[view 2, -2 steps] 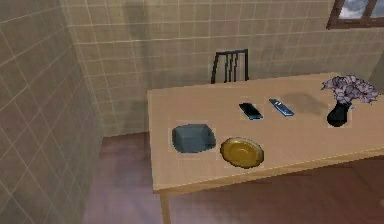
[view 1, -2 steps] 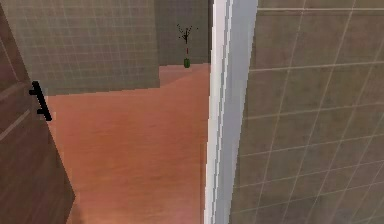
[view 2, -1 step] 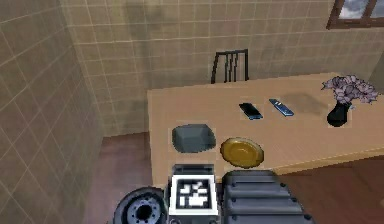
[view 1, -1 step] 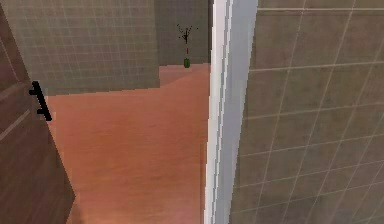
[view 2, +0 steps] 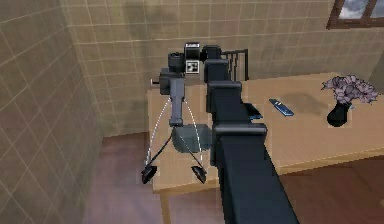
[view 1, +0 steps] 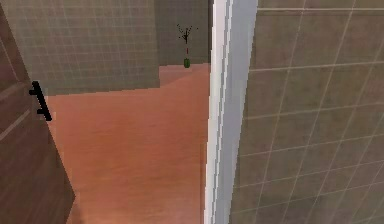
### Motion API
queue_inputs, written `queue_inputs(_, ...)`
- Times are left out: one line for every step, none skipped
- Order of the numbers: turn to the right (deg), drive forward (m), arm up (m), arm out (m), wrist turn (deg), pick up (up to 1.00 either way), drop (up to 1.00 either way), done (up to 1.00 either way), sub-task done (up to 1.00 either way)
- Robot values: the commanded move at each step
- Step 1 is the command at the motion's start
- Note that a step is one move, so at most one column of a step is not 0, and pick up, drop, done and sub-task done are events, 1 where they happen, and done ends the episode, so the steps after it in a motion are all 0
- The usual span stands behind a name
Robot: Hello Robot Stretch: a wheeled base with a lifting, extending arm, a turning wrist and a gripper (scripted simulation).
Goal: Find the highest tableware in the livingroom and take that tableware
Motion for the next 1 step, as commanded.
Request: queue_inputs(0.0,0.00,0.00,0.00,45.0,0.00,0.00,0.00,0.00)
